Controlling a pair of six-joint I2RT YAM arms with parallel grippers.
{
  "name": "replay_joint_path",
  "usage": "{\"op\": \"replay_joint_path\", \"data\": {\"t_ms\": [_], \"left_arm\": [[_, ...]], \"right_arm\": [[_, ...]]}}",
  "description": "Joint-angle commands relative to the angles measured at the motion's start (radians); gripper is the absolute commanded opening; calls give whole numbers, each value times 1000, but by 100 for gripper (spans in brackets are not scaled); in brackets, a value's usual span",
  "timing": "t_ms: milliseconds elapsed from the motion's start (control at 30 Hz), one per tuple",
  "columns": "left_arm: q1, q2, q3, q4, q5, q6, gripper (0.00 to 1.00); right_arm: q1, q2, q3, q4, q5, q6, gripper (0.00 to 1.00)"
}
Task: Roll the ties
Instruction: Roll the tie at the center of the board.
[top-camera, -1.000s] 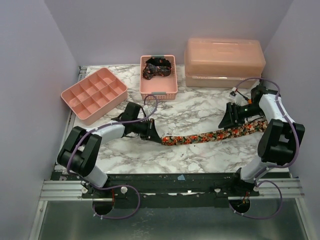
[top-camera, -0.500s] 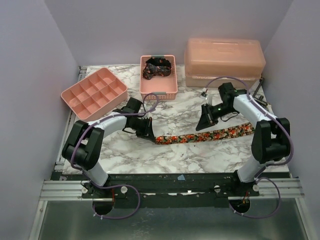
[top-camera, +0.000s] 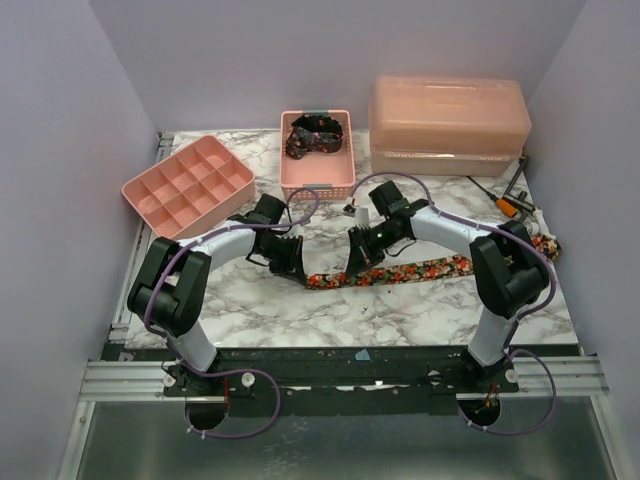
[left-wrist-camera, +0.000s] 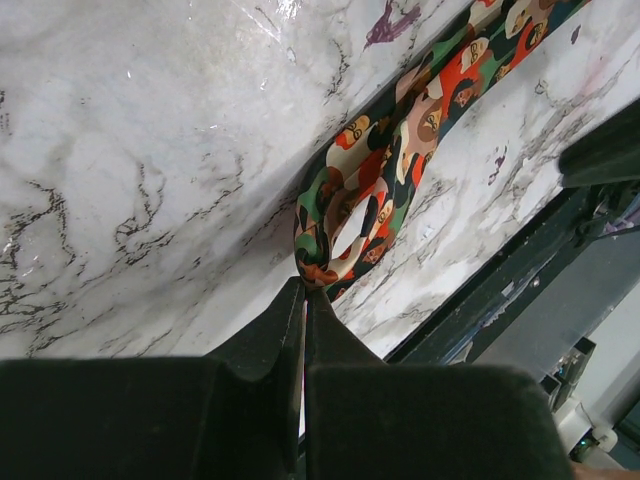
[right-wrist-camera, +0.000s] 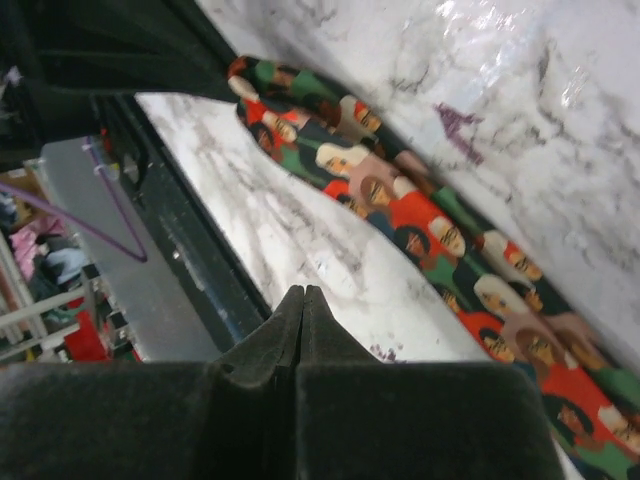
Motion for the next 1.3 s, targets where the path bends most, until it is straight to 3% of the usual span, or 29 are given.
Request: {"op": "replay_joint_path", "data": {"t_ms": [0,200,433,633,800,967,1267], "left_arm": [[5,-10,15,-12,11,17,0],[-4,-88,-8,65,158,-19,0],[-45,-81,20,186,297,-130,0],[-90,-19,65,234,316,-176,0],[-89,-2,91,164,278,-133,0],[-90,6,101,151,265,-126,0],[-132,111,158,200,259,-155,0]], "right_arm": [[42,58,-17,143,165,69,1],[78,149,-44,188,283,59,1],[81,190,-45,194,304,61,1],[79,129,9,159,241,68,1],[44,72,53,74,162,30,1],[-21,47,52,-51,127,-50,14],[-165,-34,14,-175,82,-142,56]]}}
